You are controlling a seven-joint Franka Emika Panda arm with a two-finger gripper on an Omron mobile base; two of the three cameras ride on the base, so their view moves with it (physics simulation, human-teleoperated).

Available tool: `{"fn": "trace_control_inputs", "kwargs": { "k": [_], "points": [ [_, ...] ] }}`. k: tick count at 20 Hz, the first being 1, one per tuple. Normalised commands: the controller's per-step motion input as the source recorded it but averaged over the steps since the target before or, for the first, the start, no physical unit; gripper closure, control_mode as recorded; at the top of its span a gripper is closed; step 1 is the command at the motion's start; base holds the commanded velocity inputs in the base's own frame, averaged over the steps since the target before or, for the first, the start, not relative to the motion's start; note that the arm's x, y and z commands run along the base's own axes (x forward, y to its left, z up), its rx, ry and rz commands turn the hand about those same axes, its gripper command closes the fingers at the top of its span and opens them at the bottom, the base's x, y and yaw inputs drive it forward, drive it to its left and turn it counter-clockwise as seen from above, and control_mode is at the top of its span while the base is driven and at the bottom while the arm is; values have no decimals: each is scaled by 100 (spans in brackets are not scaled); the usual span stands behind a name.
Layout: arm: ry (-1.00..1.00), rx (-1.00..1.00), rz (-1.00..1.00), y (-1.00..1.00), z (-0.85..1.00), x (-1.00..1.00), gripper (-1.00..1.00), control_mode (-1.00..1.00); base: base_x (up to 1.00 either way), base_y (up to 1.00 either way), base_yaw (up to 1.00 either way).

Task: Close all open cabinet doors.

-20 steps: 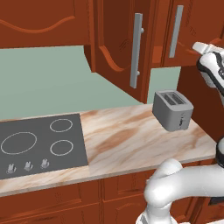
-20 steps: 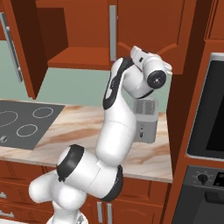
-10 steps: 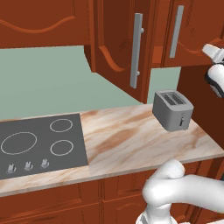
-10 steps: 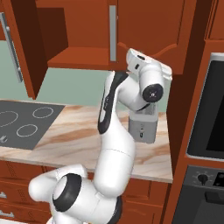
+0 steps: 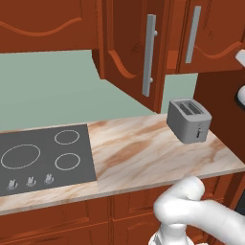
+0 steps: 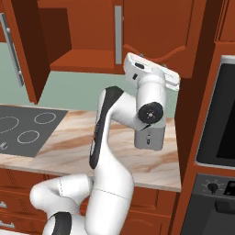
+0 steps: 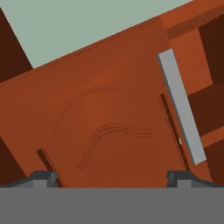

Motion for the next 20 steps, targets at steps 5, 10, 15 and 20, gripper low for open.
{"fn": "trace_control_inputs", "kwargs": {
  "k": [5, 10, 15, 20],
  "points": [
    [12, -1, -15, 11, 57, -71, -100, -100, 0, 0, 0],
    [19, -2, -20, 11, 35, -70, -100, -100, 0, 0, 0],
    [24, -11, -20, 37, 3, -69, -100, -100, 0, 0, 0],
    [21, -19, -13, 66, -15, -59, -100, -100, 0, 0, 0]
  ]
}}
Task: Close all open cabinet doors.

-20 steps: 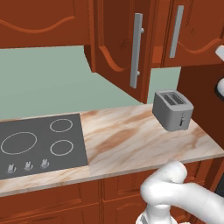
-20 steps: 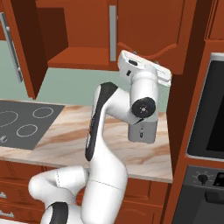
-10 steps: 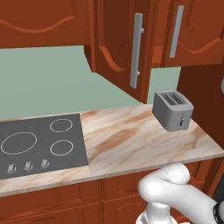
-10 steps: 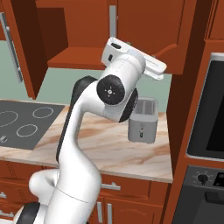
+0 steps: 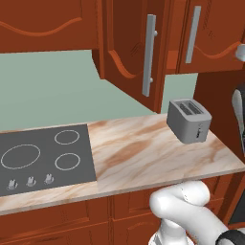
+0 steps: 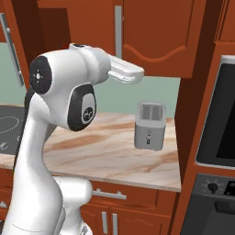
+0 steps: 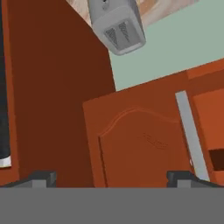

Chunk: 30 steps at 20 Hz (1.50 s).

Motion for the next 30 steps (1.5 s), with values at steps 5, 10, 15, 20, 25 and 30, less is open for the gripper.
{"fn": "trace_control_inputs", "kwargs": {
  "k": [5, 10, 15, 20, 25, 30],
  "points": [
    [17, -37, -3, 98, -66, -25, -100, -100, 0, 0, 0],
    [6, -38, 0, 47, -97, -3, -100, -100, 0, 0, 0],
    [3, -17, 11, 48, -59, -23, -100, -100, 0, 0, 0],
    [-1, -16, 11, 72, -7, -26, -100, -100, 0, 0, 0],
    [-4, -18, 6, 76, 13, -20, -100, -100, 0, 0, 0],
    [0, -17, 5, 76, -1, -3, -100, -100, 0, 0, 0]
  ]
}}
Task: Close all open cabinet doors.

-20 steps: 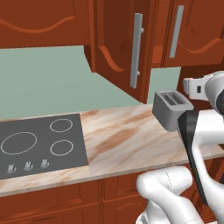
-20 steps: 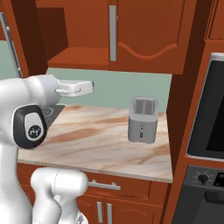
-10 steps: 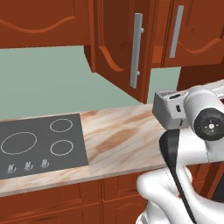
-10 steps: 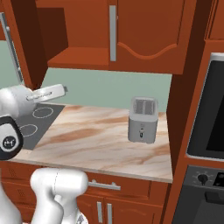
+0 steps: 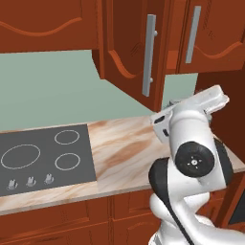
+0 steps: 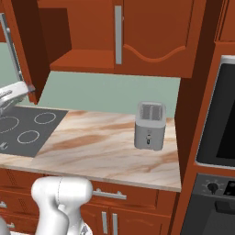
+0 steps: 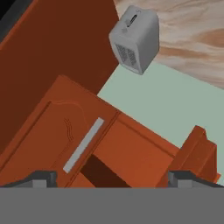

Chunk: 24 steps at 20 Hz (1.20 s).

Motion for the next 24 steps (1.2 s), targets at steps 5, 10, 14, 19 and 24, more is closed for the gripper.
{"fn": "trace_control_inputs", "kwargs": {
  "k": [5, 10, 14, 19, 24],
  "points": [
    [0, -16, 2, 84, -9, 6, -100, -100, 0, 0, 0],
    [0, -13, 0, 80, -4, 28, -100, -100, 0, 0, 0],
    [0, -11, -2, 73, -1, 53, -100, -100, 0, 0, 0],
    [2, -5, -11, 53, 0, 94, -100, -100, 0, 0, 0],
    [3, -2, -12, 23, 0, 89, -100, -100, 0, 0, 0]
  ]
}}
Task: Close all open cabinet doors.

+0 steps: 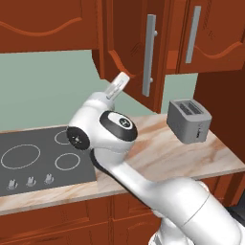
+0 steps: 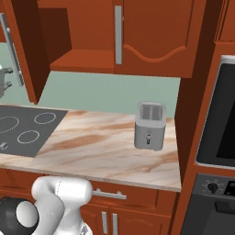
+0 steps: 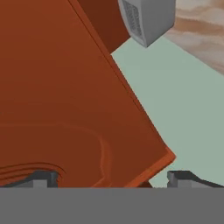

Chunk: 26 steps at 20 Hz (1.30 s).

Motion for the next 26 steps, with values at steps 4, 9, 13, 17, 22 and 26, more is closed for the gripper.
{"fn": "trace_control_inputs", "kwargs": {
  "k": [4, 9, 13, 17, 22, 26],
  "points": [
    [0, 0, -15, -10, 0, 55, -100, -100, 0, 0, 0],
    [0, 0, -13, -32, 0, 50, -100, -100, 0, 0, 0],
    [0, 0, -8, -40, 0, 57, -100, -100, 0, 0, 0],
    [0, 0, -3, -52, 0, 43, -100, -100, 0, 0, 0],
    [0, 0, 0, -62, 0, 36, -100, -100, 0, 0, 0],
    [0, 0, 0, -65, 0, 50, -100, -100, 0, 0, 0]
  ]
}}
